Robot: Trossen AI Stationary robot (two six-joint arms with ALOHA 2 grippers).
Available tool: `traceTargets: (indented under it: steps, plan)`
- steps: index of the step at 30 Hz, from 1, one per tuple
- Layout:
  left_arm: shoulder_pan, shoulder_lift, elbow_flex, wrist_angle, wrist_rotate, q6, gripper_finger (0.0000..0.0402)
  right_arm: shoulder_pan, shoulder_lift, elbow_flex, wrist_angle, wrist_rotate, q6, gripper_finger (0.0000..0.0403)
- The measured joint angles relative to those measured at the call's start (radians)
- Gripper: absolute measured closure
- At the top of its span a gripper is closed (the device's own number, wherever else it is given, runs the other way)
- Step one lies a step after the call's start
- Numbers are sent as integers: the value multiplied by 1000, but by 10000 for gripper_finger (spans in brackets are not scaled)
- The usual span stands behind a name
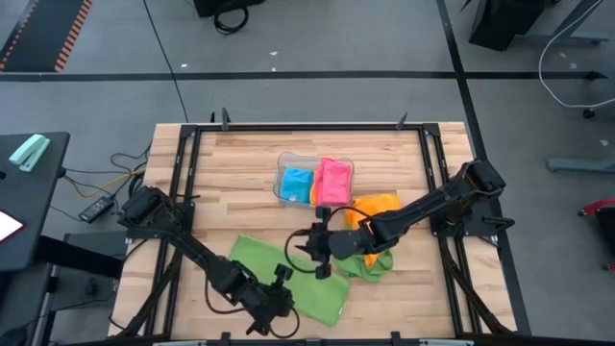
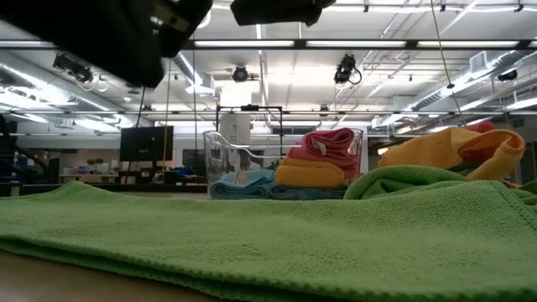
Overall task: Fold microfiber towels
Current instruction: Fold the top green microfiber cloth
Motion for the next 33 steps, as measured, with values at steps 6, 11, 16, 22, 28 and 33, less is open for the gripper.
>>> traceTargets:
  steps: [6, 11, 16, 22, 28, 33]
  plan:
    - [-34, 0, 0, 100, -6, -113, 341, 45, 0, 0, -77, -88, -29, 264]
    - [-57, 0, 0, 116, -8, -221, 321, 79, 0, 0, -204, -186, -56, 252]
    - [-58, 0, 0, 126, -9, -269, 318, 136, 1, 0, -312, -244, -98, 232]
    - [-17, 0, 0, 105, -96, -363, 332, 220, 12, -36, -311, -273, -128, 209]
    - [40, 0, 0, 89, -133, -490, 340, 285, 12, -85, -279, -264, -132, 205]
    - [81, 0, 0, 104, -137, -568, 335, 295, 12, -133, -219, -257, -130, 205]
